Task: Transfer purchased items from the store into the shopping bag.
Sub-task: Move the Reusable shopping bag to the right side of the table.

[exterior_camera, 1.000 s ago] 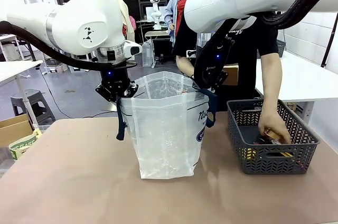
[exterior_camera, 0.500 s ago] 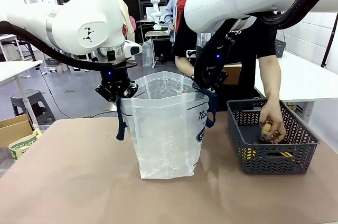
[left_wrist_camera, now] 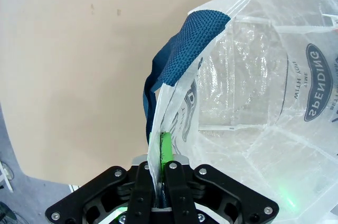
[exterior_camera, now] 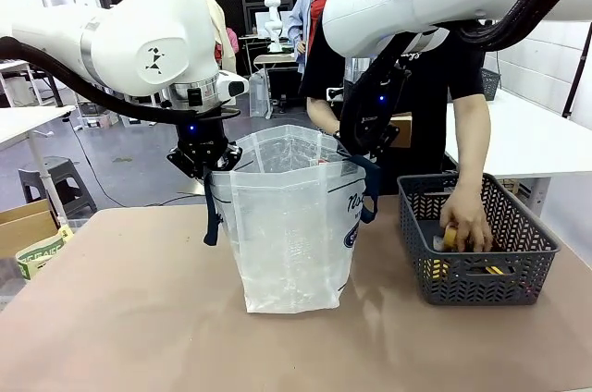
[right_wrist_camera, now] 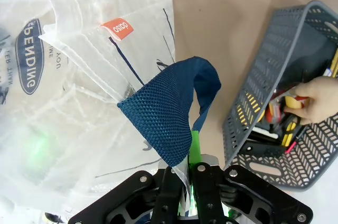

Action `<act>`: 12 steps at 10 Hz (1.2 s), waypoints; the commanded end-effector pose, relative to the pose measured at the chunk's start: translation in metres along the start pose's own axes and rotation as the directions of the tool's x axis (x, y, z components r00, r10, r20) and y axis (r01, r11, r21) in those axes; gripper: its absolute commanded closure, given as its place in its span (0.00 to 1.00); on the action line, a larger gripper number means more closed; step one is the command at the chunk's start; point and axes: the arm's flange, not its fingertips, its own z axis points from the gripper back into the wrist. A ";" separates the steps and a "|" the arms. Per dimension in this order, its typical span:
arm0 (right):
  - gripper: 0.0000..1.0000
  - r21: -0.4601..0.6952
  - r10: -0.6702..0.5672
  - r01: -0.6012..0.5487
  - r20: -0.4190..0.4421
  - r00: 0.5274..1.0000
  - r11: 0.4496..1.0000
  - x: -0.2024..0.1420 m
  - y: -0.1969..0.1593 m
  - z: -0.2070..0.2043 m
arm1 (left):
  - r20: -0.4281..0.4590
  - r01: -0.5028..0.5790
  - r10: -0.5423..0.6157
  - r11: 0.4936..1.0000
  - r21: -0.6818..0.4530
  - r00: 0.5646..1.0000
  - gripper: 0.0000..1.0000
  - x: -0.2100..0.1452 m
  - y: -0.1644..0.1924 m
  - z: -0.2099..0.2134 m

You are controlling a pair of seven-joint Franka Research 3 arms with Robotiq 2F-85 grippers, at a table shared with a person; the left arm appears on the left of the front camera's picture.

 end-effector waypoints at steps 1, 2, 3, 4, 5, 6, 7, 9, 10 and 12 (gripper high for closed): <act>1.00 -0.001 -0.002 0.002 -0.003 1.000 1.000 0.000 -0.001 -0.001 | 0.002 0.000 0.000 1.000 0.000 1.000 1.00 0.000 0.000 0.000; 1.00 -0.001 -0.002 0.002 -0.003 1.000 1.000 0.000 -0.001 -0.001 | 0.002 0.000 0.000 1.000 0.000 1.000 1.00 0.000 0.000 0.000; 1.00 -0.001 -0.002 0.002 -0.003 1.000 1.000 0.000 -0.001 -0.001 | 0.002 0.000 0.000 1.000 0.000 1.000 1.00 0.000 0.000 0.000; 1.00 -0.001 -0.002 0.002 -0.003 1.000 1.000 0.000 -0.001 -0.001 | 0.002 0.000 0.000 1.000 0.000 1.000 1.00 0.000 0.000 0.000; 1.00 -0.001 -0.002 0.002 -0.003 1.000 1.000 0.000 -0.001 -0.001 | 0.002 0.000 0.000 1.000 0.000 1.000 1.00 0.000 0.000 0.000; 1.00 -0.001 -0.002 0.002 -0.003 1.000 1.000 0.000 -0.001 -0.001 | 0.002 0.000 0.000 1.000 0.000 1.000 1.00 0.000 0.000 0.000; 1.00 -0.001 -0.002 0.002 -0.003 1.000 1.000 0.000 -0.001 -0.001 | 0.002 0.000 0.000 1.000 0.000 1.000 1.00 0.000 0.000 0.000; 1.00 -0.001 -0.002 0.002 -0.003 1.000 1.000 0.000 -0.001 -0.001 | 0.002 0.000 0.000 1.000 0.000 1.000 1.00 0.000 0.000 0.000; 1.00 -0.001 -0.002 0.002 -0.003 1.000 1.000 0.000 -0.001 -0.001 | 0.002 0.000 0.000 1.000 0.000 1.000 1.00 0.000 0.000 0.000; 1.00 0.000 0.000 0.000 0.000 1.000 1.000 0.000 0.000 0.000 | 0.002 0.000 0.000 1.000 0.000 1.000 1.00 0.000 0.000 0.000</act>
